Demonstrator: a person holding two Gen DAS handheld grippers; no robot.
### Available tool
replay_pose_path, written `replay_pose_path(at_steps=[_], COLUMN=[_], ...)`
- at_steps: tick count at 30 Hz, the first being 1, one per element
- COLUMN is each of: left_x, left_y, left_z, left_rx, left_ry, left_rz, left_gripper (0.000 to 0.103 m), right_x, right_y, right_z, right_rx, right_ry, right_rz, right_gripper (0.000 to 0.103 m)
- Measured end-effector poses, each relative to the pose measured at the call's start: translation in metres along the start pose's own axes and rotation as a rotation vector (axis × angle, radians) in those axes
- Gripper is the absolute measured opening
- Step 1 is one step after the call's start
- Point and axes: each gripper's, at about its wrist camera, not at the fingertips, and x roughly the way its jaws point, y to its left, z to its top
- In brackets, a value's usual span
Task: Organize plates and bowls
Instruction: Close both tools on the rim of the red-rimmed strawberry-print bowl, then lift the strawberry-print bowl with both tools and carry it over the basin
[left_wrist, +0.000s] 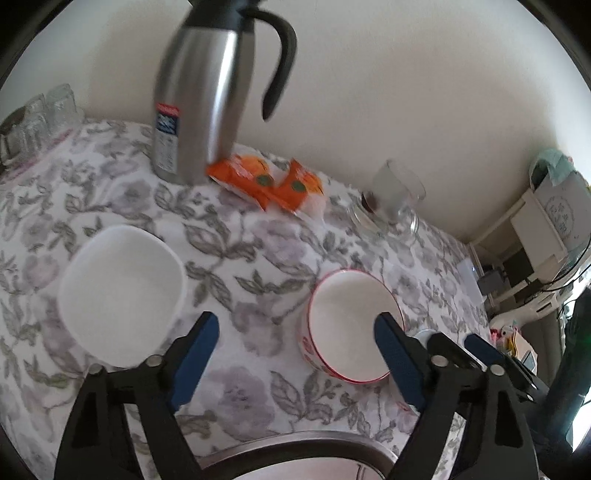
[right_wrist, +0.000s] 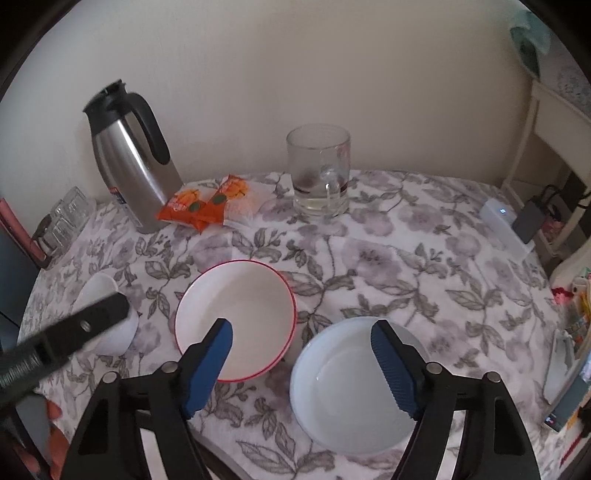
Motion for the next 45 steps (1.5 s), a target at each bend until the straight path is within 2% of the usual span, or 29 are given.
replay_pose_path(at_steps=[4, 7, 9, 13, 18, 24, 28, 45], left_x=[0.019, 0.031, 0.037, 0.045, 0.054, 0.059, 0.062, 0.064], left_y=[-0.01, -0.009, -0.008, -0.005, -0.006, -0.006, -0.006, -0.006], left_z=[-0.005, -0.007, -0.008, -0.009, -0.011, -0.013, -0.012, -0.014], left_rx=[0.036, 0.025, 0.022, 0.005, 0.012, 0.021, 0.027, 0.042], left_ry=[0.037, 0.069, 0.079, 0.098, 0.118, 0.123, 0.128, 0.131], left_rz=[-0.003, -0.009, -0.006, -0.024, -0.033, -0.033, -0.035, -0.044], left_gripper=[0.078, 0.065, 0.057, 0.048, 0.029, 0.015, 0.013, 0.012], right_x=[0.019, 0.028, 0.035, 0.045, 0.055, 0.063, 0.067, 0.07], right_y=[0.001, 0.001, -0.001, -0.001, -0.003, -0.004, -0.002, 0.007], right_z=[0.003, 0.005, 0.007, 0.007, 0.006, 0.005, 0.004, 0.001], right_rx=[-0.001, -0.004, 0.005, 0.014, 0.015, 0.007, 0.001, -0.026], right_ry=[0.03, 0.043, 0.054, 0.065, 0.08, 0.087, 0.094, 0.103], right_rz=[0.001, -0.001, 0.005, 0.015, 0.018, 0.025, 0.028, 0.038], right_gripper=[0.063, 0.055, 0.054, 0.049, 0.036, 0.025, 0.019, 0.011])
